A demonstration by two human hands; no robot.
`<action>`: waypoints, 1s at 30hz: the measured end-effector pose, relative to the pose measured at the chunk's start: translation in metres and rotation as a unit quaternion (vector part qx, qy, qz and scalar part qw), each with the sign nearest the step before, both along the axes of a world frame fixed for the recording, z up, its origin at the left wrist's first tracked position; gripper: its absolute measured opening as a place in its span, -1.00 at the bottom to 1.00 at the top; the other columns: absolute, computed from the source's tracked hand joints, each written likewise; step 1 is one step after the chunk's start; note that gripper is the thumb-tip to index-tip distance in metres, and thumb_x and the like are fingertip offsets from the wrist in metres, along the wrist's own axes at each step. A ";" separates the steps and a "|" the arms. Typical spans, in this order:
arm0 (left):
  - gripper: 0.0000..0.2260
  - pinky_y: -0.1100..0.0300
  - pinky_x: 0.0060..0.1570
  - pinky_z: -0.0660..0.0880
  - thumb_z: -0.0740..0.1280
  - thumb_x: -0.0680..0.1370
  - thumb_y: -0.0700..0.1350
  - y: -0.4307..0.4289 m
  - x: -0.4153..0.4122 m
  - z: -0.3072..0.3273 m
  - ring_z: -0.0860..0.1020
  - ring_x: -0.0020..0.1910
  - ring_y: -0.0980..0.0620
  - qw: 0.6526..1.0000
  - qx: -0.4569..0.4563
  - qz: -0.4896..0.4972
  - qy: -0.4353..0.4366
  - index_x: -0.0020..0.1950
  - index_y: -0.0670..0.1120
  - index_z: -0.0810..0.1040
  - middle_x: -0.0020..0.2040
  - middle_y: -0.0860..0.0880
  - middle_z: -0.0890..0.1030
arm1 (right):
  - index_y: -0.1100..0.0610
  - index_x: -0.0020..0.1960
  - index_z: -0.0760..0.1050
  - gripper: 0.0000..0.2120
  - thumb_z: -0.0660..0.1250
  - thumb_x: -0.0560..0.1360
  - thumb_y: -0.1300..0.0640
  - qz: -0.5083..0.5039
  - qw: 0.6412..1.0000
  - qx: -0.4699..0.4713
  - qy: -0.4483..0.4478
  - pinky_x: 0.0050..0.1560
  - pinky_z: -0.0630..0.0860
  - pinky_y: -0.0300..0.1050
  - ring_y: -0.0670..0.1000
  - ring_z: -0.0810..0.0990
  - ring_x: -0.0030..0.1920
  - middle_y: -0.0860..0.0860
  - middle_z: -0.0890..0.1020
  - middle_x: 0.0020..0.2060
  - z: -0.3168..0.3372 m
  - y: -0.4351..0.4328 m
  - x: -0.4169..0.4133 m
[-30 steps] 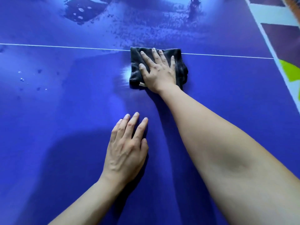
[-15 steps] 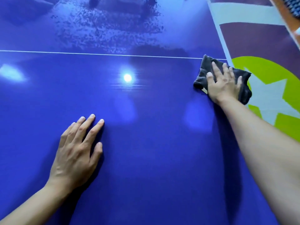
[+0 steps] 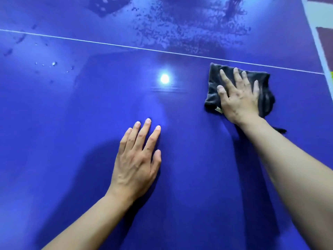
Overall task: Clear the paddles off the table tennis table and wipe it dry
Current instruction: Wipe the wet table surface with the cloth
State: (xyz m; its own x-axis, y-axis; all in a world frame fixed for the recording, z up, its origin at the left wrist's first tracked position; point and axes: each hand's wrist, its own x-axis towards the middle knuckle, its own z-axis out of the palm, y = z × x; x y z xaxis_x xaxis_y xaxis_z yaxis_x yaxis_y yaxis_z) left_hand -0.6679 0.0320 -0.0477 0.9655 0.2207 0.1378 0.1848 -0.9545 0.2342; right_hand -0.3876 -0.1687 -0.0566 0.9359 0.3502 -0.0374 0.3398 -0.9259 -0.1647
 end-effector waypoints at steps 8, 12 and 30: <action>-0.50 -0.14 0.55 0.16 0.15 0.61 -0.03 0.072 -0.097 -0.001 0.25 0.58 -0.19 0.999 -0.004 0.050 0.009 0.56 -0.11 0.37 0.61 -0.15 0.27 | -0.28 0.63 0.03 -0.44 -0.08 0.64 -0.26 0.158 0.987 0.009 -0.011 0.58 -0.20 0.29 0.04 -0.06 0.66 -0.02 0.05 0.67 0.002 0.222 -0.113; -0.47 -0.15 0.57 0.11 0.15 0.62 -0.04 0.079 -0.114 -0.005 0.17 0.62 -0.18 0.998 -0.020 0.045 0.030 0.60 -0.07 0.30 0.63 -0.12 0.21 | -0.28 0.64 0.03 -0.46 -0.07 0.67 -0.25 0.223 0.975 0.013 0.014 0.57 -0.25 0.29 0.03 -0.10 0.66 -0.04 0.02 0.67 0.006 0.286 -0.154; -0.48 -0.11 0.56 0.15 0.16 0.59 -0.03 -0.140 -0.052 0.001 0.25 0.58 -0.19 0.997 -0.036 -0.067 0.024 0.56 -0.10 0.37 0.60 -0.14 0.28 | -0.24 0.62 0.17 -0.45 0.00 0.63 -0.24 -0.022 0.999 0.035 -0.013 0.61 -0.14 0.19 0.01 0.06 0.64 0.01 0.16 0.65 0.000 -0.085 -0.083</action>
